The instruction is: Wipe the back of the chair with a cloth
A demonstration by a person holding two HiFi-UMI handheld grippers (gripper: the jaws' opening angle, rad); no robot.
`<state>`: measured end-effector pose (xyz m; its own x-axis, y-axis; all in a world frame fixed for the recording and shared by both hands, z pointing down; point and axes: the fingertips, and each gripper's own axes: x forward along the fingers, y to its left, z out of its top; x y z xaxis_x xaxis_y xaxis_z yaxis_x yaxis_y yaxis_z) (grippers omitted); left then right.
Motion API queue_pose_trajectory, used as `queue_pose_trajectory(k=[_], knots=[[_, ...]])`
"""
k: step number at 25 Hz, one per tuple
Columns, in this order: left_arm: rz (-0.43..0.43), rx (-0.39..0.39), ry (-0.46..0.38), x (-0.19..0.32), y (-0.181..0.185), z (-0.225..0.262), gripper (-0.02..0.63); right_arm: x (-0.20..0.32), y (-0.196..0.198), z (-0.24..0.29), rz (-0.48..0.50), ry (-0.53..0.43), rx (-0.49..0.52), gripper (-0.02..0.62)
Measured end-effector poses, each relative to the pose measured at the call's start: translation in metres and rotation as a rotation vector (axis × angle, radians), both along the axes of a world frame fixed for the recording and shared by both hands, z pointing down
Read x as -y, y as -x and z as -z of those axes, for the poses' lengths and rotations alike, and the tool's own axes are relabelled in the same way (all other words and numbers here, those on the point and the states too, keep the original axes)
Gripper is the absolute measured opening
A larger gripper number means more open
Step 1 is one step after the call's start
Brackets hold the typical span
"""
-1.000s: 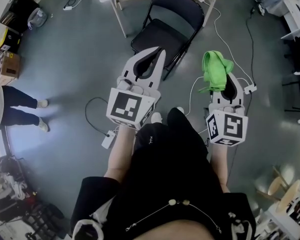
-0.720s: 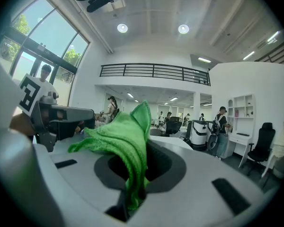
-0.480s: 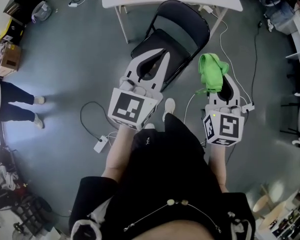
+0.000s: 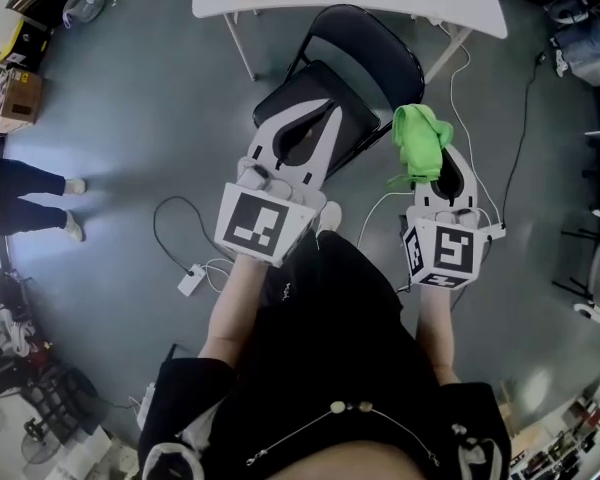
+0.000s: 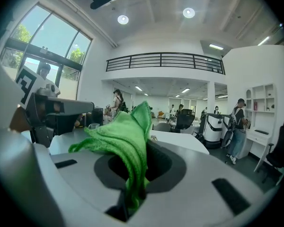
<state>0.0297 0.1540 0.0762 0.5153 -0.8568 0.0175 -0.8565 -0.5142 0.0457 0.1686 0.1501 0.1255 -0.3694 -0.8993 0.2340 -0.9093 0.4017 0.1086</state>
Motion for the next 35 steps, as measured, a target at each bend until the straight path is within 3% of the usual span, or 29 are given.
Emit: queue_pose_trajectory(k=[8, 19, 26, 35], knots=[[0.000, -0.016, 0.074, 0.042, 0.029, -0.030, 0.006, 0.049, 0.023, -0.024, -0.027, 0.045, -0.014, 0.044], [-0.077, -0.063, 0.116, 0.116, 0.073, -0.056, 0.006, 0.117, 0.058, -0.042, -0.143, 0.070, -0.053, 0.044], [-0.065, -0.066, 0.177, 0.137, 0.083, -0.087, 0.006, 0.150, 0.077, -0.076, -0.110, 0.117, -0.059, 0.044], [-0.005, -0.032, 0.259, 0.170, 0.092, -0.178, 0.006, 0.192, 0.089, -0.178, -0.035, 0.203, -0.100, 0.044]])
